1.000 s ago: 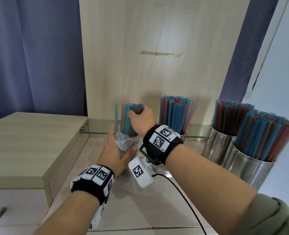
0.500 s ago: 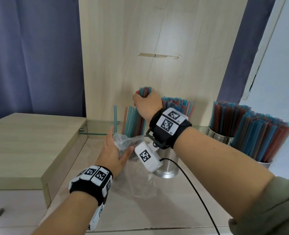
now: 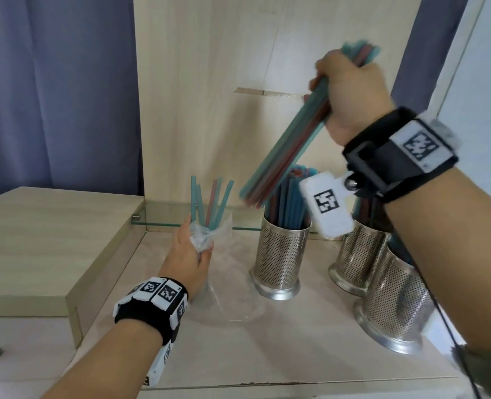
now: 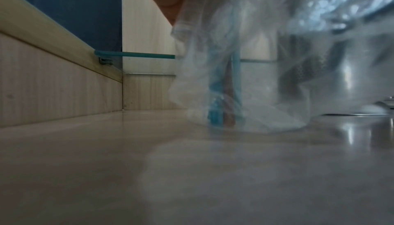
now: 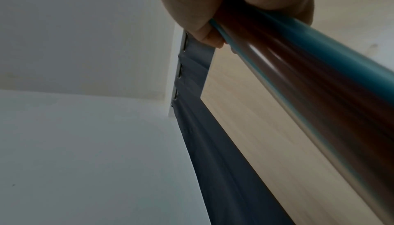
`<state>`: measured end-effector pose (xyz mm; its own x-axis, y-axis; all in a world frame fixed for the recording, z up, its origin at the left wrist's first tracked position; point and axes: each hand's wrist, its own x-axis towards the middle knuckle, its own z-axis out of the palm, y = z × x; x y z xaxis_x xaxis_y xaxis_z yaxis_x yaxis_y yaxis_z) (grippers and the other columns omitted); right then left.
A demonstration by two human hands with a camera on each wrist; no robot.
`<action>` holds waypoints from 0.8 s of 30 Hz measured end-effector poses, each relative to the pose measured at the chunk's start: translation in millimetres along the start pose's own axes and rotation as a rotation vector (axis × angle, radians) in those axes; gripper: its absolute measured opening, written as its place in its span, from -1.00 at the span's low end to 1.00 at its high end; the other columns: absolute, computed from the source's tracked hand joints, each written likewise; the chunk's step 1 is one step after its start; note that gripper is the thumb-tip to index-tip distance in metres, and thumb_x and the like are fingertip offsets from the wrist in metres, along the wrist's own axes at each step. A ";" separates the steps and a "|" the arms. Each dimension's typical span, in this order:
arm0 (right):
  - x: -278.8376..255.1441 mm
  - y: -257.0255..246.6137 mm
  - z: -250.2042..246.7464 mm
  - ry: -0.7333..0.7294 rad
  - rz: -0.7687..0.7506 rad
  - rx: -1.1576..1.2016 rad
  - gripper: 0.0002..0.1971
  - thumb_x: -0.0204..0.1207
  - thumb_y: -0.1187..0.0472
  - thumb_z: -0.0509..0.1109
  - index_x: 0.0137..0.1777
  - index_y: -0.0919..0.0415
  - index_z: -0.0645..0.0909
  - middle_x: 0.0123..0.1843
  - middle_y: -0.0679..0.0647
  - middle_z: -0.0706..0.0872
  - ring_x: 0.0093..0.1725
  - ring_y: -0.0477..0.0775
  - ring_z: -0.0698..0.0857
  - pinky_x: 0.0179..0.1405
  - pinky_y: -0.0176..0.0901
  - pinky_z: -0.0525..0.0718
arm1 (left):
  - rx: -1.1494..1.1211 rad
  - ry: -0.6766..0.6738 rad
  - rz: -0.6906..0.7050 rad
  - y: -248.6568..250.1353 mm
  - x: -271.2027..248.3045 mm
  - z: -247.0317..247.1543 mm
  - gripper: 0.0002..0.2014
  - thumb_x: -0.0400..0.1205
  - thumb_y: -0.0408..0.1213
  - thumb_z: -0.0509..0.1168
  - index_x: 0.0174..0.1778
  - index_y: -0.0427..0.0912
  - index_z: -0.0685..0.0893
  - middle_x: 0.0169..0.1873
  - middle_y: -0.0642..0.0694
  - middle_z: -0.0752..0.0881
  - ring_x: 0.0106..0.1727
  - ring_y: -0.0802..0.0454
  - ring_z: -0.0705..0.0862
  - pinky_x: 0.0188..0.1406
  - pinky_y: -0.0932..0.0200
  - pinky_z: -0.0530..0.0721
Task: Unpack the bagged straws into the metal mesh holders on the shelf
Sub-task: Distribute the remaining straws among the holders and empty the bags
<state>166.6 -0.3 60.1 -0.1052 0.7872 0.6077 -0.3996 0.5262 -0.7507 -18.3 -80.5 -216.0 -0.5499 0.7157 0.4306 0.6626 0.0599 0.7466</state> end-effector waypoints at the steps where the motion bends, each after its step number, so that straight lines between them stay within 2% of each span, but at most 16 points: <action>1: 0.5 -7.7 -10.8 0.018 -0.020 0.000 -0.83 0.53 0.39 0.33 -0.27 0.21 0.50 -0.47 0.01 0.52 -0.46 -0.04 0.58 -0.26 -0.07 0.65 | -0.011 0.001 -0.003 -1.6 0.7 0.1 -0.44 0.71 -0.12 0.20 0.58 -0.27 0.25 0.48 -0.27 0.37 0.35 -0.26 0.56 0.29 -0.04 0.57; 3: -1.1 -19.8 -33.3 0.045 -0.066 -0.018 -0.86 0.53 0.36 0.33 -0.25 0.21 0.51 -0.43 0.02 0.54 -0.43 -0.04 0.61 -0.24 -0.09 0.70 | -0.008 0.006 -0.003 -2.5 1.1 0.8 -0.44 0.70 -0.12 0.21 0.56 -0.28 0.26 0.44 -0.28 0.39 0.29 -0.24 0.60 0.21 -0.05 0.62; 7: -5.2 -25.5 -70.2 0.081 -0.138 -0.078 -0.89 0.47 0.35 0.31 -0.24 0.14 0.50 -0.36 0.00 0.56 -0.39 -0.05 0.63 -0.23 -0.10 0.72 | 0.015 -0.002 0.002 -2.0 1.7 0.4 -0.41 0.71 -0.10 0.19 0.61 -0.26 0.21 0.50 -0.26 0.37 0.35 -0.18 0.56 0.26 0.04 0.57; 10: -6.2 -14.5 -84.6 0.106 -0.131 -0.097 -0.91 0.43 0.34 0.33 -0.20 0.14 0.49 -0.34 0.01 0.56 -0.40 -0.04 0.62 -0.26 -0.11 0.70 | 0.028 -0.019 0.012 -5.7 3.4 -0.7 -0.42 0.69 -0.03 0.16 0.55 -0.30 0.27 0.45 -0.29 0.39 0.31 -0.20 0.58 0.25 0.00 0.60; 15: -11.7 9.1 -90.5 0.140 -0.107 -0.040 -0.83 0.50 0.42 0.29 -0.22 0.13 0.48 -0.34 0.03 0.55 -0.41 -0.02 0.59 -0.27 -0.09 0.63 | 0.078 -0.032 0.017 -8.0 5.7 -1.3 -0.39 0.67 0.08 0.11 0.47 -0.33 0.34 0.34 -0.33 0.44 0.24 -0.21 0.57 0.20 -0.03 0.63; 19: -15.1 22.1 -91.1 0.207 -0.119 0.056 -0.89 0.43 0.38 0.32 -0.17 0.16 0.50 -0.31 0.06 0.58 -0.40 -0.03 0.58 -0.25 -0.09 0.63 | 0.097 -0.035 0.035 -8.3 6.2 -1.0 -0.36 0.65 0.13 0.08 0.45 -0.34 0.36 0.32 -0.33 0.44 0.18 -0.16 0.57 0.12 0.09 0.60; 21: -16.1 26.8 -91.2 0.232 -0.128 0.087 -0.90 0.43 0.37 0.33 -0.14 0.17 0.51 -0.29 0.06 0.59 -0.39 -0.04 0.60 -0.24 -0.11 0.65 | 0.110 -0.037 0.046 -8.2 6.7 -1.2 -0.27 0.60 0.25 0.01 0.45 -0.33 0.38 0.29 -0.31 0.44 0.14 -0.12 0.57 0.07 0.15 0.58; 24: -15.7 32.3 -88.2 0.262 -0.131 0.104 -0.91 0.45 0.37 0.32 -0.11 0.18 0.51 -0.27 0.06 0.60 -0.37 -0.03 0.62 -0.24 -0.11 0.68 | 0.112 -0.034 0.042 -8.9 6.8 -1.7 -0.17 0.52 0.35 -0.05 0.46 -0.30 0.38 0.30 -0.29 0.44 0.14 -0.11 0.58 0.11 0.07 0.64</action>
<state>235.7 32.7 3.5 0.1862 0.7780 0.6000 -0.4869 0.6035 -0.6314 -28.7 -77.3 -218.9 -0.5039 0.7425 0.4413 0.7386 0.1055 0.6658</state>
